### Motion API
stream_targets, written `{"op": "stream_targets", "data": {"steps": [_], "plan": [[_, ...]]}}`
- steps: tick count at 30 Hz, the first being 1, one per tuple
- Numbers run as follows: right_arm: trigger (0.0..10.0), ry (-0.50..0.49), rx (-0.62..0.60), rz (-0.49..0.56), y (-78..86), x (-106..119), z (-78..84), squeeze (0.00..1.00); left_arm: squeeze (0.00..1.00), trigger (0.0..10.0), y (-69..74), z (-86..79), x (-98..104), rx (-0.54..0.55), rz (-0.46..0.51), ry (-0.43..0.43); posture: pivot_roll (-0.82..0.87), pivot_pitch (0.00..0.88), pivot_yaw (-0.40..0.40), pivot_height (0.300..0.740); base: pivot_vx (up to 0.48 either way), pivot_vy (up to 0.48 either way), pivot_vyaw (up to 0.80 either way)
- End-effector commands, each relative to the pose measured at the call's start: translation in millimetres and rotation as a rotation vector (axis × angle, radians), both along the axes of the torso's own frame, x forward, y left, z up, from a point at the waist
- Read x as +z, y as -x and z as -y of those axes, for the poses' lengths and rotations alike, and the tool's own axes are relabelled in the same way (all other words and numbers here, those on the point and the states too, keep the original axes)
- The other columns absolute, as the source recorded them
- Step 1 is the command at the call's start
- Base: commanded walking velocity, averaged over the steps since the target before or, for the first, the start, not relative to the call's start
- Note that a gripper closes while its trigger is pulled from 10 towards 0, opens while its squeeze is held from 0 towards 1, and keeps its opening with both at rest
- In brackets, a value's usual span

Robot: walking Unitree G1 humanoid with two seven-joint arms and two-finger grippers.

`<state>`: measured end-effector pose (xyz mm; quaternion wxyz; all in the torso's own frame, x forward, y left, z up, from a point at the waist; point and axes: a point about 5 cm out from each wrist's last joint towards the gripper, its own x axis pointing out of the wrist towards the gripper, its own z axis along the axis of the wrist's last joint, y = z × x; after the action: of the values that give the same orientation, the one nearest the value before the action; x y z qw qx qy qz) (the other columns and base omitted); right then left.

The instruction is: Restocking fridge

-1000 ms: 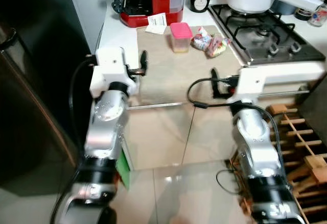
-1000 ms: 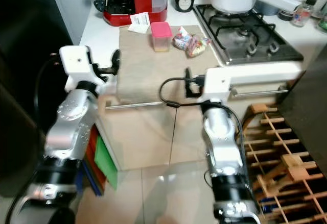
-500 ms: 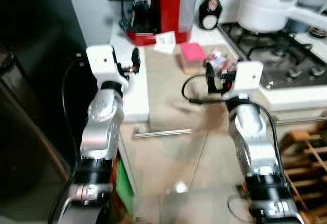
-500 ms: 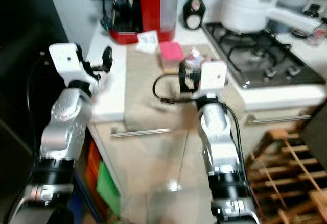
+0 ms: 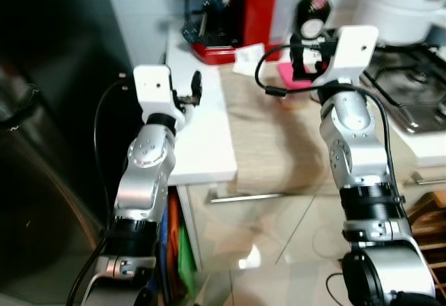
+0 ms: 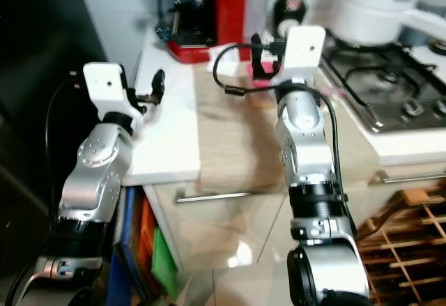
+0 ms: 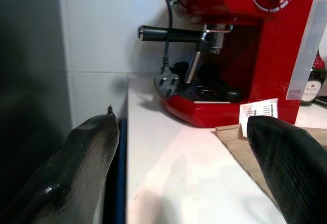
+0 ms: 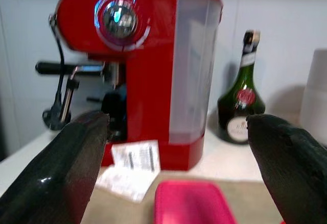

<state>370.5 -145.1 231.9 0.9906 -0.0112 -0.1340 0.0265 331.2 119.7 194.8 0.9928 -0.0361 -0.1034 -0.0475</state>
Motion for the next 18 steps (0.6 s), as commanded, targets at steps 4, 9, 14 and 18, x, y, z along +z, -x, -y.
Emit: {"op": "stream_targets", "data": {"steps": [4, 9, 14, 18], "plan": [[10.0, 0.008, -0.08, -0.043, -7.7, -3, 16.0, 0.0, 0.0, 10.0, 7.8, -2.6, 1, -0.011, -0.011, -0.018, 0.03, 0.0, 0.031, 0.74, 0.0, 0.0, 0.0], [10.0, 0.016, -0.126, -0.057, -10.8, -5, 25.5, 0.0, 0.0, 10.0, 15.0, -9.3, 0, -0.006, -0.026, -0.03, 0.05, 0.0, 0.032, 0.74, 0.0, 0.0, 0.0], [10.0, -0.011, -0.144, -0.092, -15.1, -10, 32.4, 0.0, 0.0, 10.0, 21.7, -15.6, 0, 0.016, -0.043, -0.041, 0.07, 0.006, 0.028, 0.74, 0.0, 0.0, 0.0], [10.0, -0.017, -0.121, -0.114, -19.7, -12, 31.2, 0.0, 0.0, 10.0, 26.4, -19.9, 0, 0.036, -0.052, -0.053, 0.09, 0.018, 0.025, 0.74, 0.0, 0.0, 0.0]]}}
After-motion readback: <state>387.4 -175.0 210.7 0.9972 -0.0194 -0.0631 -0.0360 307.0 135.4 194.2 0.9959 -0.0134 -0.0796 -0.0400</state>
